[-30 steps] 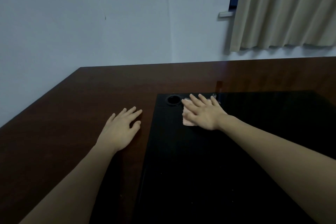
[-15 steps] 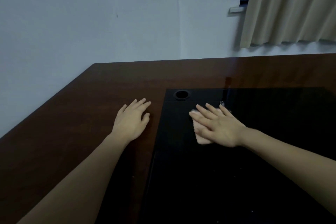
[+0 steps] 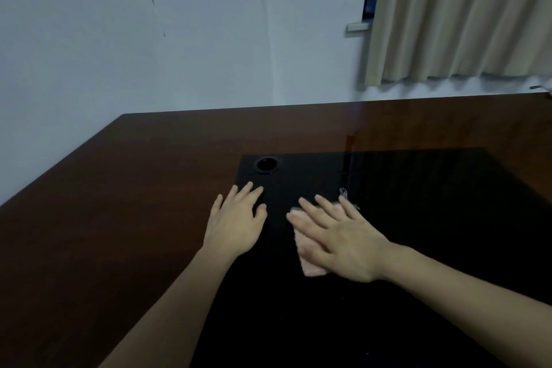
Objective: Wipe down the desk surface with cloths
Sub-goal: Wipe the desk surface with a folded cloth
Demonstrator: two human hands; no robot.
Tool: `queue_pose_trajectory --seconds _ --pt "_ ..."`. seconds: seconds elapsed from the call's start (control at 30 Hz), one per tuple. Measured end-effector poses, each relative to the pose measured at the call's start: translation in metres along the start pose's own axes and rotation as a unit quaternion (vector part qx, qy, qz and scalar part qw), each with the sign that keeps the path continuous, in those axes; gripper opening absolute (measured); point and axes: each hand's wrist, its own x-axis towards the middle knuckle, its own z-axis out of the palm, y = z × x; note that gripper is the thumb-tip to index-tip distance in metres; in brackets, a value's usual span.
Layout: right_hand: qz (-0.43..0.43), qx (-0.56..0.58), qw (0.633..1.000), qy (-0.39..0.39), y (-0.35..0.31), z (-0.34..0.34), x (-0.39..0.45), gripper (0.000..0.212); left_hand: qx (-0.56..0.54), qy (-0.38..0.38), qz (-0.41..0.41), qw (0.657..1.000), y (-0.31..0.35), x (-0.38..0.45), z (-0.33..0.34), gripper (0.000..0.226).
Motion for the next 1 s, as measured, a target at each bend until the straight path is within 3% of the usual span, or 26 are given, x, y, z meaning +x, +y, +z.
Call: queue_pose_trajectory --seconds 0.13,0.27,0.4,0.67,0.77,1.0 --pt "0.015 -0.004 1.000 -0.004 0.021 -0.005 0.004 0.080 0.010 0.003 -0.002 1.000 -0.001 0.000 0.001 0.052" --pt "0.096 0.005 0.995 0.017 0.059 -0.019 0.060 0.066 0.011 0.006 -0.002 1.000 0.001 0.000 0.001 0.052" --pt "0.128 0.007 0.992 0.020 0.066 -0.021 0.085 0.065 0.010 0.010 -0.006 1.000 0.002 -0.002 0.000 0.052" --pt "0.001 -0.004 1.000 0.004 0.016 0.001 -0.003 0.067 0.010 0.015 -0.007 1.000 0.003 -0.004 0.000 0.052" --pt "-0.006 -0.005 1.000 0.003 0.021 0.003 -0.020 0.070 0.012 0.011 -0.012 1.000 0.003 -0.004 0.000 0.051" --pt "0.110 0.000 0.994 0.022 0.088 -0.022 0.053 0.063 0.009 0.020 -0.013 1.000 0.003 -0.004 0.002 0.051"
